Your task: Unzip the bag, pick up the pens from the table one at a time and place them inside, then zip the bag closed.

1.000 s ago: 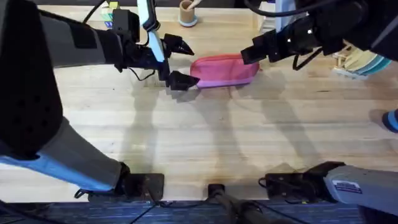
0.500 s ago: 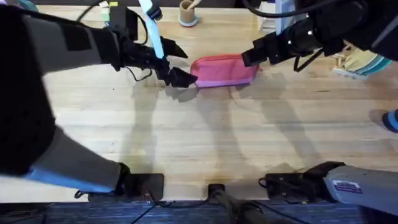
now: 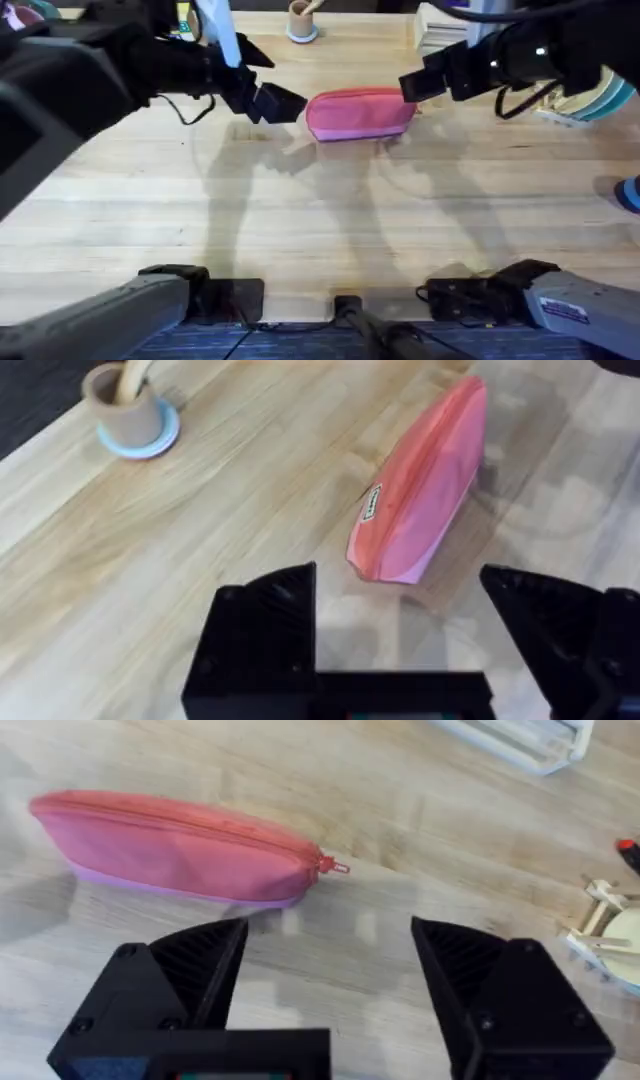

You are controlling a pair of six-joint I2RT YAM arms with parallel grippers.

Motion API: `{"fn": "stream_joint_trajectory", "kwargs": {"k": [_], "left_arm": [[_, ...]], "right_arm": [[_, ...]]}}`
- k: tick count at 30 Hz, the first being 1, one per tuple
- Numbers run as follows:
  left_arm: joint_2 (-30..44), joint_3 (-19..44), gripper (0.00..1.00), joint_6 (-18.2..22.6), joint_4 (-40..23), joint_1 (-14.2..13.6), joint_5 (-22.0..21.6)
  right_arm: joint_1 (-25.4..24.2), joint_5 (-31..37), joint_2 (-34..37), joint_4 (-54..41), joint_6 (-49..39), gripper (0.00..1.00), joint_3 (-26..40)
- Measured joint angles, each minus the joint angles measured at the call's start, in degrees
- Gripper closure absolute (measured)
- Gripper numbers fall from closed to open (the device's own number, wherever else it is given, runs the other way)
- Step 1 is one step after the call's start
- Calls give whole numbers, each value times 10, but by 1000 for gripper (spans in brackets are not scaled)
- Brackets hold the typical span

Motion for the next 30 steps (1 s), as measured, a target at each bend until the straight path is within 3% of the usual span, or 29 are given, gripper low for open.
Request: {"fn": "stream_joint_trajectory", "kwargs": {"k": [5, 12, 16, 22, 30], "left_arm": [[-68, 0, 6, -67, -36, 0, -31], [-147, 0, 7, -206, -63, 0, -54], [-180, 0, 7, -259, -88, 0, -58], [-216, 0, 7, -287, -89, 0, -63], [-223, 0, 7, -296, -89, 0, -64]], "right_arm": [[0, 0, -31, 0, 15, 4, 0], [0, 0, -52, 0, 24, 4, 0], [0, 0, -52, -1, 25, 4, 0], [0, 0, -52, -2, 25, 3, 0], [0, 0, -52, -3, 26, 5, 0]]}}
